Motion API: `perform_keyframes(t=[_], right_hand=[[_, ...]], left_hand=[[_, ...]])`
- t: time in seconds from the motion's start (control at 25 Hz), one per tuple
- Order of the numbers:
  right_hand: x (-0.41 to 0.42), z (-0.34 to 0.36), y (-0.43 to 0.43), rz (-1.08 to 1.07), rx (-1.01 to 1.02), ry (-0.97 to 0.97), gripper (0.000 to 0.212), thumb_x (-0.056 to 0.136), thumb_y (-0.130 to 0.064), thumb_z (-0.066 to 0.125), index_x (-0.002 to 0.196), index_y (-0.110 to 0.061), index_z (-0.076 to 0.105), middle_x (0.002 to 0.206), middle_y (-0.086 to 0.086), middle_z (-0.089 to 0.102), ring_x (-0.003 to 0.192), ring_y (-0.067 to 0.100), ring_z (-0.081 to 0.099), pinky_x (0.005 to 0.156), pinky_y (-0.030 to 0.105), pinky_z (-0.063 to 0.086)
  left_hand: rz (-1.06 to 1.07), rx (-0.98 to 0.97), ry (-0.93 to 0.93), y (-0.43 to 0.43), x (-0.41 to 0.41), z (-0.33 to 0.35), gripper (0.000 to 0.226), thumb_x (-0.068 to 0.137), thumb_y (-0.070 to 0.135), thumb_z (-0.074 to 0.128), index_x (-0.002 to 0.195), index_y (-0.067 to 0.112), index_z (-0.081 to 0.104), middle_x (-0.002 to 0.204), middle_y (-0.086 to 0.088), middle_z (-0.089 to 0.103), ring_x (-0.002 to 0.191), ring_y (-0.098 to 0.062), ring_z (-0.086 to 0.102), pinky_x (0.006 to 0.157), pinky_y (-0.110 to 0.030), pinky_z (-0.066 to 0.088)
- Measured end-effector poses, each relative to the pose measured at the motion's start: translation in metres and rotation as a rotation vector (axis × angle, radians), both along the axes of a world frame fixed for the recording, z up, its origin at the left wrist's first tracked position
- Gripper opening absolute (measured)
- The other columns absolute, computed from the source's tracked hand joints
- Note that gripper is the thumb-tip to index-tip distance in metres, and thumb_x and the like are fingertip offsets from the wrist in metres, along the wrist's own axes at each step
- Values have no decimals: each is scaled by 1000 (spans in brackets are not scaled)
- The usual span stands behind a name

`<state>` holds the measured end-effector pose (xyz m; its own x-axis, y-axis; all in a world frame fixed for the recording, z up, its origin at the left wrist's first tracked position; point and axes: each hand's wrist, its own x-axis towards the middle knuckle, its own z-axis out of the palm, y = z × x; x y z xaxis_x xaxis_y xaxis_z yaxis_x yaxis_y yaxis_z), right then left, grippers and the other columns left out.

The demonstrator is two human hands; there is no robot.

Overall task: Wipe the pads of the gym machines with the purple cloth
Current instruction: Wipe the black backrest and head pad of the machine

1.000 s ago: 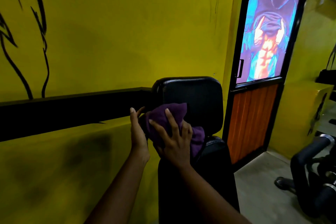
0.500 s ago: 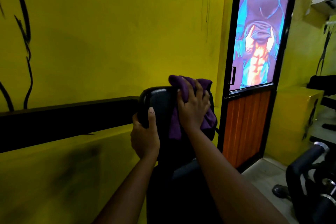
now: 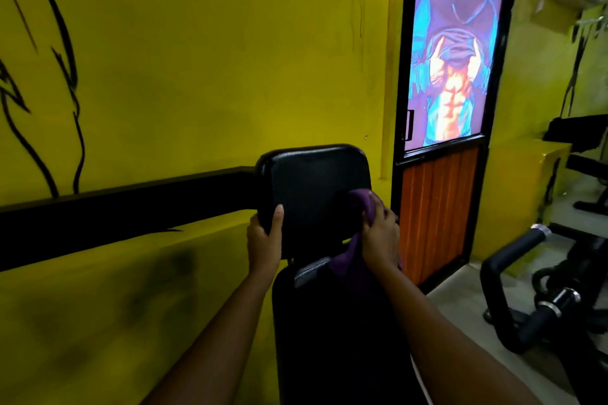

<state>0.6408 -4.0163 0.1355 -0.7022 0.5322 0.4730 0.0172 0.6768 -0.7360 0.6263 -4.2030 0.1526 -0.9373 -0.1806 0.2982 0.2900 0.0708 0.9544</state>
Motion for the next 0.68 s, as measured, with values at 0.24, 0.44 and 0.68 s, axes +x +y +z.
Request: perform_keyframes(t=[0.24,0.44,0.68], right_hand=[[88,-43,-8,232,250,-194,49,96,-24,47,143,-25,33,138,16,42,118,35,47,96,39,38],[167,-78,4,326,296,-420,48,94,-26,50,140,-27,38,130,17,48,115,35,50,93,34,38],[267,-148,41,348,338,-719,53,92,-15,48,141,-32,34,142,13,39,125,32,44,99,31,32]], left_hand=[[-24,-273,-168,-26,69,-46,52,93,33,53,137,9,41,140,-14,42,126,-30,44,98,-37,39],[-281,-438,-199,-21,145,-85,39,93,31,53,129,14,50,135,-9,45,118,-27,50,94,-36,44],[-563,-700,-383,14,227,-183,41,93,30,53,131,13,49,137,-11,41,125,-26,46,101,-31,39]])
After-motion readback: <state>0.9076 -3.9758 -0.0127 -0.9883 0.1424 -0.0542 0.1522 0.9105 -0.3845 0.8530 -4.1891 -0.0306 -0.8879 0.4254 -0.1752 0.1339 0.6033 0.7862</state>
